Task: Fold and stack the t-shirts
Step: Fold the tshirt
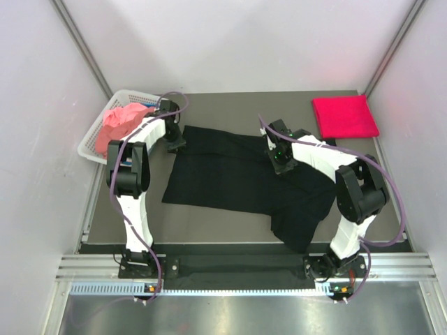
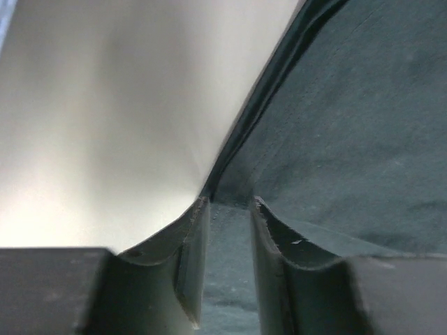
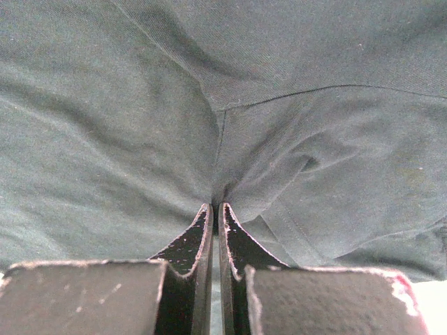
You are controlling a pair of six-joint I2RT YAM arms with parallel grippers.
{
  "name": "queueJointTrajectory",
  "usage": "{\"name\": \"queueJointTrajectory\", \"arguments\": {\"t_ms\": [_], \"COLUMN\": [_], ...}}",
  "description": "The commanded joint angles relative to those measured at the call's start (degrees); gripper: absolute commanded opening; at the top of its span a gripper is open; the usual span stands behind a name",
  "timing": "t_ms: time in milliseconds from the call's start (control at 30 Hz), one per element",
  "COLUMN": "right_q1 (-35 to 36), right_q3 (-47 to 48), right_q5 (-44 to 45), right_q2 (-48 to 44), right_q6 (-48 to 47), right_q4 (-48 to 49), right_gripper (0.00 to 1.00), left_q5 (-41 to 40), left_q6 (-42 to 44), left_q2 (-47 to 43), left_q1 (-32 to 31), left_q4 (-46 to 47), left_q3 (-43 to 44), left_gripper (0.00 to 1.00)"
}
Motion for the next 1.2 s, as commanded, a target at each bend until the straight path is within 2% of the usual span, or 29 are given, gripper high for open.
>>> {"name": "queueJointTrajectory", "arguments": {"t_ms": [0,67,133,167,367,633,667,733,767,800,900,1067,1133,1167], "right_q1": [0.14,0.14,0.14,0.05,-0.12,-0.12,-0.04,-0.12,-0.39,-0.91,-5.12,-15.05,-20.04,-21.82], "right_q3": [-0.19,-0.28,-0.54,-0.54,-1.16,-1.60,-1.51,-1.34,-1.16,-0.81,-1.15,-7.30,-11.25,-12.66], "right_q5": [-0.48,-0.30,0.23,0.40,1.02,0.41,-0.29,-1.62,-1.53,-1.53,-3.63,-3.20,-2.41,-2.32], "right_q2": [-2.04,-2.04,-2.04,-2.13,-3.01,-3.62,-3.62,-3.80,-4.06,-4.85,-8.00,-15.30,-18.12,-18.73], "right_q6": [-0.18,-0.27,-0.27,-0.27,-1.32,-2.29,-2.29,-1.42,0.50,1.82,7.80,17.20,18.36,18.97], "right_q4": [-0.72,-0.63,-0.89,-1.07,-2.65,-3.09,-2.74,-2.13,-1.87,-1.78,-0.64,2.52,3.58,4.80], "right_gripper": [0.00,0.00,0.00,0.00,0.00,0.00,0.01,0.11,0.21,0.24,0.29,0.33,0.33,0.33], "left_q5": [0.39,-0.04,-1.53,-2.15,-8.47,-8.22,-7.78,-6.55,-6.29,-5.68,-4.62,-1.64,1.43,5.45], "left_q6": [1.43,1.43,1.26,1.26,1.34,1.26,1.43,1.61,1.69,1.69,1.52,1.52,1.87,1.87], "left_q2": [0.03,0.91,2.14,2.49,4.08,6.80,6.89,6.72,6.45,5.67,3.82,1.80,0.92,0.57], "left_q1": [-0.02,-0.11,-0.02,-0.02,0.06,-0.02,-0.02,-0.02,-0.02,-0.02,-0.02,-0.11,-0.46,-0.64], "left_q4": [1.67,1.50,0.18,-0.43,-3.07,-5.01,-5.36,-5.80,-6.15,-6.06,-6.33,-6.94,-4.15,-2.91], "left_q3": [-0.68,0.20,1.95,2.74,6.70,9.95,10.13,10.83,10.92,11.01,11.27,13.82,13.65,13.39], "left_gripper": [0.32,0.24,0.02,0.00,0.00,0.00,0.00,0.00,0.03,0.16,0.29,0.33,0.34,0.35]}}
